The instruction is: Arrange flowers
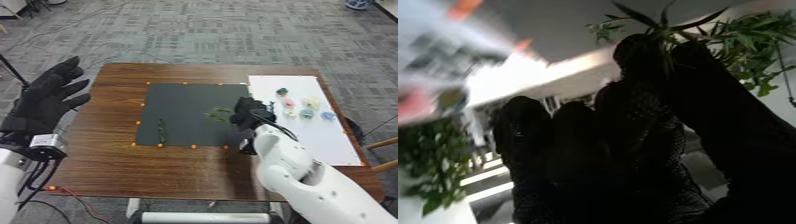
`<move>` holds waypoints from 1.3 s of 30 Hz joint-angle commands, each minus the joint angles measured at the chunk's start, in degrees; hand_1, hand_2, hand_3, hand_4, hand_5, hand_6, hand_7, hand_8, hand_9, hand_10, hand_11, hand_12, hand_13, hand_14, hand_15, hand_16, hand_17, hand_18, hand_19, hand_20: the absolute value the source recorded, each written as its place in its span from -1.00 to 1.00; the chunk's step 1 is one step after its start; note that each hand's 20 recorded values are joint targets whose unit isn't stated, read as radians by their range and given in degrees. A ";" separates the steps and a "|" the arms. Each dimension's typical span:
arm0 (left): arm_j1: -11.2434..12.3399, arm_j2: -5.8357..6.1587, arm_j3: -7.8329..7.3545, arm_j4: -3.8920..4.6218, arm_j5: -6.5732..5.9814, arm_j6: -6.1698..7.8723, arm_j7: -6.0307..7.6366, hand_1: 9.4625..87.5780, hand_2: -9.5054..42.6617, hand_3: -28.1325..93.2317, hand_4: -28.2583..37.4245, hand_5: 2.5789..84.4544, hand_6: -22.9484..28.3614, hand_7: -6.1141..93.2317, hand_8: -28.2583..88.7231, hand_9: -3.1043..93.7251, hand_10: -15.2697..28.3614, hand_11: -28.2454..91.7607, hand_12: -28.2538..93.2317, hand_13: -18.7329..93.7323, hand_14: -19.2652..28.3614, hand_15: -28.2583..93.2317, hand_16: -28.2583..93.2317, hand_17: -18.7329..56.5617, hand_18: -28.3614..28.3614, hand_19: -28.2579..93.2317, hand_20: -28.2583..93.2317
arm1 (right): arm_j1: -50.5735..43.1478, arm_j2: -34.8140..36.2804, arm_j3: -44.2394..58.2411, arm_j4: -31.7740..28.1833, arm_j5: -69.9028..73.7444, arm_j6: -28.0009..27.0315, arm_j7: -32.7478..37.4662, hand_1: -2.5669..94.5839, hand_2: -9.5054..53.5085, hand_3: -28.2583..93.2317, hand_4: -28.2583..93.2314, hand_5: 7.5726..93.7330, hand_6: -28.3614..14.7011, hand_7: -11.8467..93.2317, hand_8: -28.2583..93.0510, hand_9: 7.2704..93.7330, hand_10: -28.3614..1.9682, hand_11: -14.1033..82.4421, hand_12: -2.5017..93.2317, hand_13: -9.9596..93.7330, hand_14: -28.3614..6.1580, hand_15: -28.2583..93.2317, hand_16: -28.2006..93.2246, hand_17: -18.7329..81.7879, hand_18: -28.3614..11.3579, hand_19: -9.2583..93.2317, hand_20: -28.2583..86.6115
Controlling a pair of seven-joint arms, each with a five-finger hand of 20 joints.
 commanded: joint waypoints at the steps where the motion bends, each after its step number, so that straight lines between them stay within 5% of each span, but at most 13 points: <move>1: 0.11 0.13 0.11 0.26 -0.57 0.55 -0.50 -0.58 -0.89 0.54 -1.00 -0.64 -0.12 -0.54 -0.65 -0.68 0.06 -0.28 -0.14 -0.59 0.28 0.09 -0.58 -0.82 0.72 0.08 -0.38 | 4.32 -7.83 -3.52 6.27 0.53 -2.46 1.02 -0.13 -0.87 0.81 -0.80 0.56 0.41 0.19 -0.05 0.82 0.35 0.44 0.00 0.73 0.21 0.79 0.18 0.38 -0.66 1.00 0.60; 4: -0.94 0.94 0.46 0.72 -0.63 0.44 -0.61 -0.58 -0.89 0.54 -1.00 -0.64 -0.12 -0.54 -0.65 -0.68 0.06 -0.28 -0.14 -0.59 0.28 0.09 -0.58 -0.82 0.72 0.08 -0.38 | 6.54 -9.35 -6.37 9.01 1.01 -3.42 1.74 -0.14 -0.86 0.81 -0.80 0.57 0.42 0.18 -0.05 0.83 0.35 0.44 0.00 0.74 0.22 0.79 0.18 0.38 -0.66 1.00 0.60; 9: -8.05 5.54 3.41 3.31 -0.34 -1.03 -1.34 -0.58 -0.90 0.55 -1.00 -0.64 -0.12 -0.54 -0.65 -0.68 0.06 -0.28 -0.14 -0.58 0.28 0.09 -0.58 -0.82 0.72 0.08 -0.38 | 7.25 -10.96 -8.36 11.66 1.97 -7.13 2.14 -0.16 -0.78 0.82 -0.85 0.61 0.45 0.14 -0.05 0.89 0.40 0.41 -0.02 0.78 0.26 0.79 0.19 0.45 -0.67 1.00 0.65; 14: -13.55 9.09 5.72 4.74 -1.00 -2.26 -2.56 -0.58 -0.91 0.54 -1.00 -0.64 -0.12 -0.53 -0.66 -0.68 0.05 -0.27 -0.14 -0.58 0.28 0.09 -0.58 -0.82 0.72 0.08 -0.38 | 7.34 -12.67 -9.86 13.72 1.98 -9.77 2.10 -0.18 -0.72 0.84 -0.86 0.62 0.45 0.12 -0.05 0.91 0.42 0.40 -0.01 0.79 0.27 0.79 0.20 0.47 -0.66 1.00 0.66; 23: -19.33 10.02 9.81 5.43 -1.28 -2.41 -3.11 -0.58 -0.90 0.54 -1.00 -0.64 -0.13 -0.52 -0.66 -0.68 0.04 -0.27 -0.14 -0.58 0.27 0.09 -0.58 -0.82 0.72 0.08 -0.39 | 5.64 -13.97 -9.80 12.92 2.09 -12.24 2.53 -0.21 -0.68 0.85 -0.85 0.66 0.46 0.09 -0.06 0.94 0.43 0.39 -0.02 0.82 0.29 0.79 0.20 0.50 -0.66 1.00 0.67; 32: -22.37 11.29 11.08 6.05 -1.28 -2.70 -2.75 -0.58 -0.90 0.54 -1.00 -0.64 -0.13 -0.52 -0.66 -0.68 0.03 -0.27 -0.14 -0.58 0.27 0.10 -0.58 -0.81 0.72 0.08 -0.39 | 3.11 -16.46 -7.36 12.87 3.40 -13.92 1.98 -0.24 -0.63 0.87 -0.85 0.70 0.46 0.05 -0.06 0.98 0.43 0.36 -0.03 0.84 0.30 0.78 0.19 0.52 -0.66 1.00 0.67; 39: -24.88 11.77 13.54 6.72 -1.30 -3.12 -2.63 -0.58 -0.90 0.54 -1.00 -0.64 -0.13 -0.52 -0.66 -0.68 0.03 -0.27 -0.14 -0.57 0.26 0.10 -0.59 -0.81 0.72 0.09 -0.39 | 1.90 -19.34 -6.17 14.78 4.31 -14.05 1.80 -0.31 -0.44 0.89 -0.84 0.76 0.43 0.00 -0.12 1.00 0.44 0.39 -0.07 0.88 0.31 0.77 0.19 0.56 -0.66 1.00 0.67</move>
